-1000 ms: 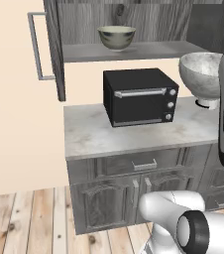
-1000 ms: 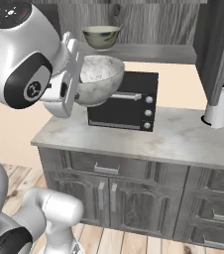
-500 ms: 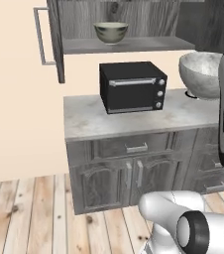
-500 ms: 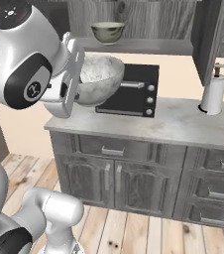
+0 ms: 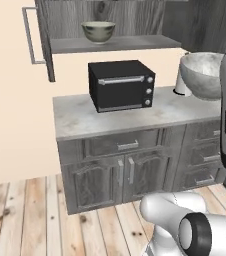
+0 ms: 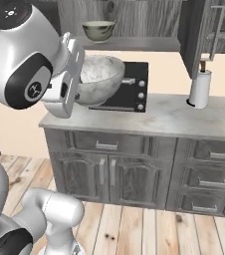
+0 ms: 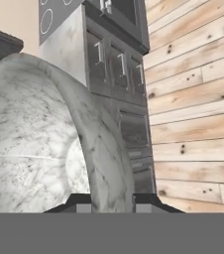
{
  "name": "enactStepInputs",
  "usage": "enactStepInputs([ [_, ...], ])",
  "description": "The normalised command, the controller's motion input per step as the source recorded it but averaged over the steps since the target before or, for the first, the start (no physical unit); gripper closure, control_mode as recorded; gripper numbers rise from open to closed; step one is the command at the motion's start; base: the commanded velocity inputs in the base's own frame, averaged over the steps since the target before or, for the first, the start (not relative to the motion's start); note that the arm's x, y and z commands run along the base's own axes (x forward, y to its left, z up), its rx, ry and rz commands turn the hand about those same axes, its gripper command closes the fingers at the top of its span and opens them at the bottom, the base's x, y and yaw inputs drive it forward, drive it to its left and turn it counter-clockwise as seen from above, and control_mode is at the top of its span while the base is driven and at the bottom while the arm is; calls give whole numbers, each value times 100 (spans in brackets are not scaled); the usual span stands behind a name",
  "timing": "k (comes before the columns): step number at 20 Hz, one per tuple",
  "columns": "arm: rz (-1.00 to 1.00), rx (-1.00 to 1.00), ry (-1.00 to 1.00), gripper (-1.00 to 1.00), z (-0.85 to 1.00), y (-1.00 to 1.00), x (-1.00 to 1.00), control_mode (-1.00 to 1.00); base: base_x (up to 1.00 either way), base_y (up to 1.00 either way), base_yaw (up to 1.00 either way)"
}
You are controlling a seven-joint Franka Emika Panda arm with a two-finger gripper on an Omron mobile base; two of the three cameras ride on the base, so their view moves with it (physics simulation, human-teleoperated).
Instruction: Move the bowls from the cabinet to the plates on the dining table.
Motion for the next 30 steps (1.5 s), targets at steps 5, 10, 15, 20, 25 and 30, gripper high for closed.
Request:
enactStepInputs([
  [5, 0, 0, 0, 100, 0, 0, 0, 100, 0, 0, -25],
  [10, 0, 0, 0, 100, 0, 0, 0, 100, 0, 0, -25],
  [15, 0, 0, 0, 100, 0, 0, 0, 100, 0, 0, -25],
  [20, 0, 0, 0, 100, 0, 0, 0, 100, 0, 0, -25],
  [25, 0, 0, 0, 100, 0, 0, 0, 100, 0, 0, -25],
  [30, 0, 0, 0, 100, 0, 0, 0, 100, 0, 0, -25],
])
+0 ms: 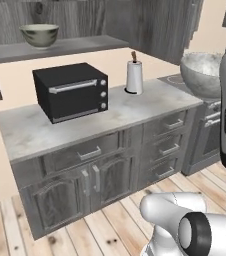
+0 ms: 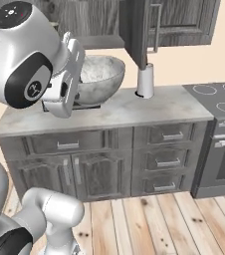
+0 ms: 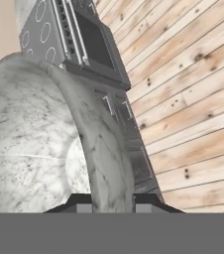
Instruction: Move the bowls from the cabinet to the plates on the dining table.
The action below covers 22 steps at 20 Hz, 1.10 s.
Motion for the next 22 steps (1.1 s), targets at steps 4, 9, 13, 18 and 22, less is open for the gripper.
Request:
enactStepInputs([
  [4, 0, 0, 0, 100, 0, 0, 0, 100, 0, 0, -25],
  [9, 0, 0, 0, 100, 0, 0, 0, 100, 0, 0, -25],
  [13, 0, 0, 0, 100, 0, 0, 0, 100, 0, 0, -25],
  [18, 0, 0, 0, 100, 0, 0, 0, 100, 0, 0, -25],
  [22, 0, 0, 0, 100, 0, 0, 0, 100, 0, 0, -25],
])
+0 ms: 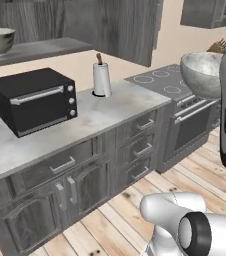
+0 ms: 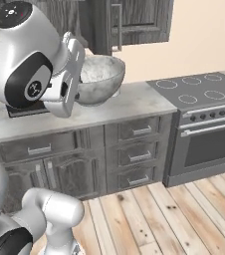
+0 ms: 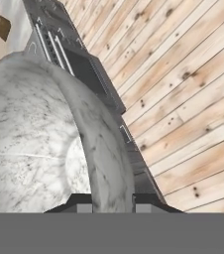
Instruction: Move the bowls from the cabinet to the plates on the dining table.
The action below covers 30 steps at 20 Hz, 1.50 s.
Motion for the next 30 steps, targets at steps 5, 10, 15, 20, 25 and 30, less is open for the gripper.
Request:
enactStepInputs([
  [5, 0, 0, 0, 100, 0, 0, 0, 100, 0, 0, -25],
  [10, 0, 0, 0, 100, 0, 0, 0, 100, 0, 0, -25],
  [15, 0, 0, 0, 100, 0, 0, 0, 100, 0, 0, -25],
  [20, 0, 0, 0, 100, 0, 0, 0, 100, 0, 0, -25],
  [25, 0, 0, 0, 100, 0, 0, 0, 100, 0, 0, -25],
  [30, 0, 0, 0, 100, 0, 0, 0, 100, 0, 0, -25],
])
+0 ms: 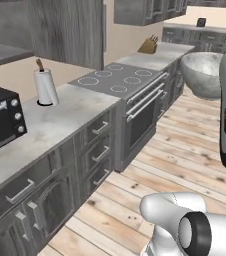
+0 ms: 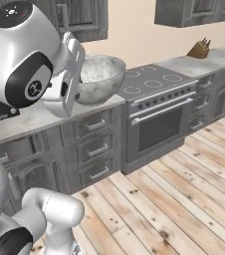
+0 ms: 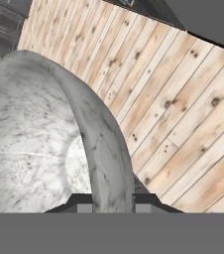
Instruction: Move the bowls from the cabinet to the plates on the dining table.
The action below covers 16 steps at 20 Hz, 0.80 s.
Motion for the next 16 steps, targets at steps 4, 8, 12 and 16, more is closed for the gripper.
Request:
enactStepInputs([
  [4, 0, 0, 0, 100, 0, 0, 0, 100, 0, 0, -25],
  [8, 0, 0, 0, 100, 0, 0, 0, 100, 4, -2, -22],
  [12, 0, 0, 0, 100, 0, 0, 0, 100, 7, -2, -20],
  [16, 0, 0, 0, 100, 0, 0, 0, 100, 2, 2, -24],
])
